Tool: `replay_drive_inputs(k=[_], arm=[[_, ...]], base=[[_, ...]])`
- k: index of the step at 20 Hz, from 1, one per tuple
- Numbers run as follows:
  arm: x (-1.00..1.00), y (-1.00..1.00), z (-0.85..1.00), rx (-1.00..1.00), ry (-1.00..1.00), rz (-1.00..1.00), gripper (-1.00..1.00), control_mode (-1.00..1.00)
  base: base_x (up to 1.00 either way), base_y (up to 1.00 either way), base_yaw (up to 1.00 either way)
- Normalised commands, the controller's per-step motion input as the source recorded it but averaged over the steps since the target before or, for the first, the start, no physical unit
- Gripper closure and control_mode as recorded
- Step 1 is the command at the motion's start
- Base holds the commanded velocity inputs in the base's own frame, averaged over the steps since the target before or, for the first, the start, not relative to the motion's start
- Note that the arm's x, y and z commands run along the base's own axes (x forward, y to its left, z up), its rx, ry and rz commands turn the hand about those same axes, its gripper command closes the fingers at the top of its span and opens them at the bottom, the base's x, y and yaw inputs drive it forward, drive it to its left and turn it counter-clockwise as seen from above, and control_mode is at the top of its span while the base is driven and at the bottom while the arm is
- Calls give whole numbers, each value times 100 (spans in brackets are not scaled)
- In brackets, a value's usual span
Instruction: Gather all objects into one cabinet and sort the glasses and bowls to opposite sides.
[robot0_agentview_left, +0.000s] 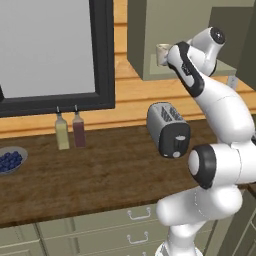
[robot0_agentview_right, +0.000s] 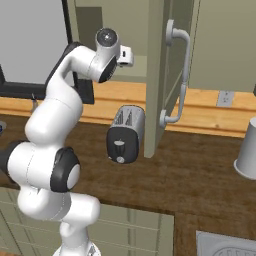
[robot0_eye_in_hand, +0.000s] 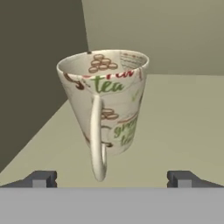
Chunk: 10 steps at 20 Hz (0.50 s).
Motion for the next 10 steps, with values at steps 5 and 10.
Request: replay_drive_inputs(k=[5, 10], arm=[[14, 0, 4, -11, -4, 0, -100, -100], [18, 2, 2, -12, 0, 0, -100, -100]], base=[[0, 0, 0], [0, 0, 0]])
